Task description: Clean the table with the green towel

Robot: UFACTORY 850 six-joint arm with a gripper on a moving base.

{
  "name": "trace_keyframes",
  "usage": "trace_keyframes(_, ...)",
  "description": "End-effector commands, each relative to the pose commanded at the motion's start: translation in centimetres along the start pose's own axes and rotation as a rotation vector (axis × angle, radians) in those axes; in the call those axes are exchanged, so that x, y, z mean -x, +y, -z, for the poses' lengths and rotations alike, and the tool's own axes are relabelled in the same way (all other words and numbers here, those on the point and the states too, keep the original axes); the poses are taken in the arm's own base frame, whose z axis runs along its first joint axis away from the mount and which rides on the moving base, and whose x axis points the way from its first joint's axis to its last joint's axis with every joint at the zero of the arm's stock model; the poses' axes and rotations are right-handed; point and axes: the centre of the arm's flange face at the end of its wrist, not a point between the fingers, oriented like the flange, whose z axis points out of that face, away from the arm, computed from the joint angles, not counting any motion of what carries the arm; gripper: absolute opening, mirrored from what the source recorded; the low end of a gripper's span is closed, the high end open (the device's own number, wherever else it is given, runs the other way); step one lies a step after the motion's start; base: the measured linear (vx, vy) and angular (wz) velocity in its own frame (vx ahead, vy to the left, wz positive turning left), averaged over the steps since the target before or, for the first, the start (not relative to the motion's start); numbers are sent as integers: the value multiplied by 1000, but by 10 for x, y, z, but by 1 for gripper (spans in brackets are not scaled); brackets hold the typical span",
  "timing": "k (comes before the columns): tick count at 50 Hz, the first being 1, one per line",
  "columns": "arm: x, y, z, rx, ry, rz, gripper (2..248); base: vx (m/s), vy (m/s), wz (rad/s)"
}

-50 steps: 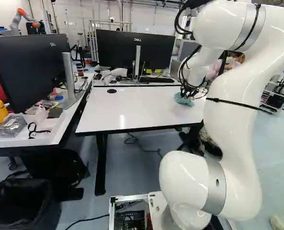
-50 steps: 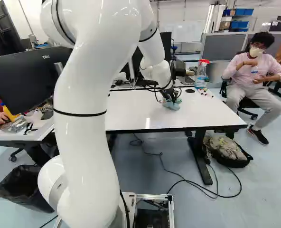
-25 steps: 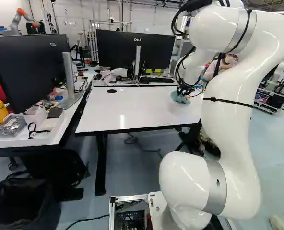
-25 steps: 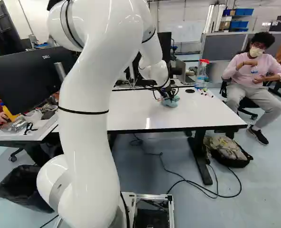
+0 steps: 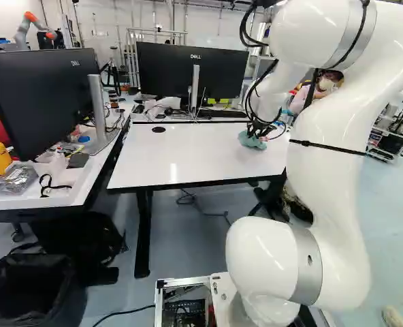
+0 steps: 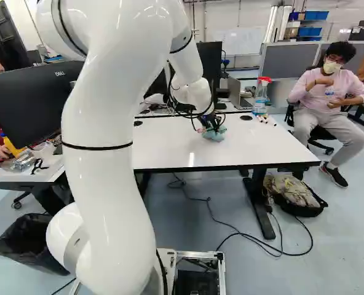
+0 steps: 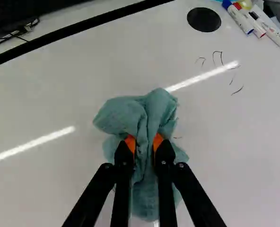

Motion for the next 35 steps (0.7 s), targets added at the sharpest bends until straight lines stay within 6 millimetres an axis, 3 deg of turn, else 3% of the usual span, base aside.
trace_keyframes(15, 12, 19, 10, 19, -9, -28, 59, 0, 0, 0)
trace_keyframes(35, 4, 53, 3, 51, -2, -74, 59, 0, 0, 0)
